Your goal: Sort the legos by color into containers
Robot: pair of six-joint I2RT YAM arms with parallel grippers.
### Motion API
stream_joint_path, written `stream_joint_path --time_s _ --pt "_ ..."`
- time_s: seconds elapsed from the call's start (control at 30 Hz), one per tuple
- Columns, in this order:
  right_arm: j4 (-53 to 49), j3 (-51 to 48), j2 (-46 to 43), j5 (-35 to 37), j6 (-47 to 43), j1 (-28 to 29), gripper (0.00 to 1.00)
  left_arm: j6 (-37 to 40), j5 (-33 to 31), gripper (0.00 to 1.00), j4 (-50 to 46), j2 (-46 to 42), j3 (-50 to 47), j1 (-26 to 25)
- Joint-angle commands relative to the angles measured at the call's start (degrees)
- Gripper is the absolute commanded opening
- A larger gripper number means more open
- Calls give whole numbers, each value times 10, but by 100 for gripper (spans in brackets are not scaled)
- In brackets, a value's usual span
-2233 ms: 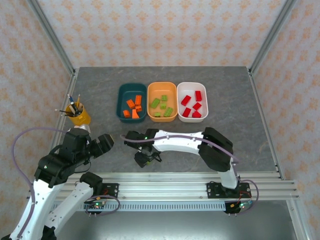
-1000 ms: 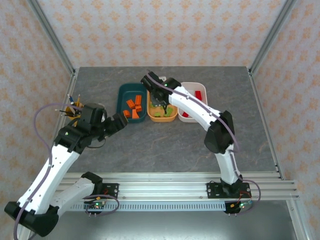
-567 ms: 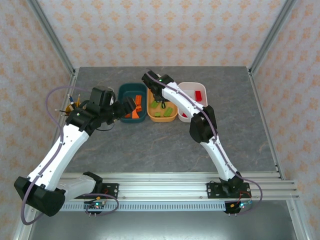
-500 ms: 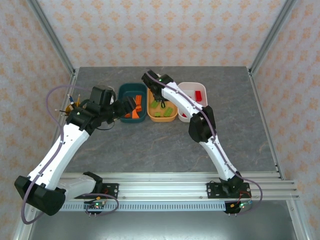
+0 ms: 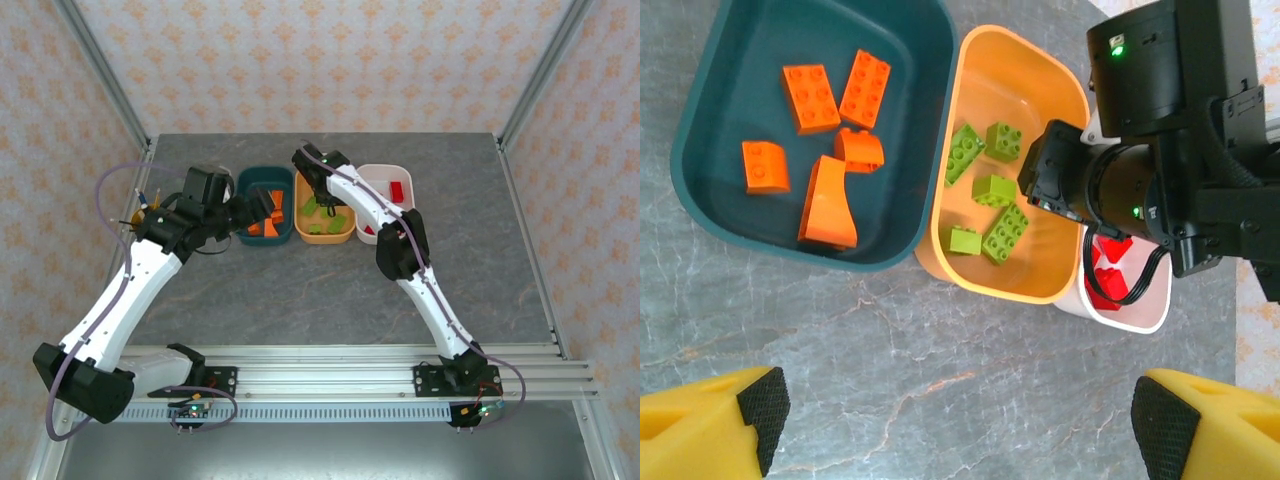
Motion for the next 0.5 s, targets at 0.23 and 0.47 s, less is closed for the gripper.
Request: stream_joint_path --time_s 0.23,0.47 --pt "-14 44 2 -46 6 -3 45 26 -34 92 -12 -1 37 3" --pt "1 33 -94 -47 -6 -3 47 33 -50 91 -40 -18 43 3"
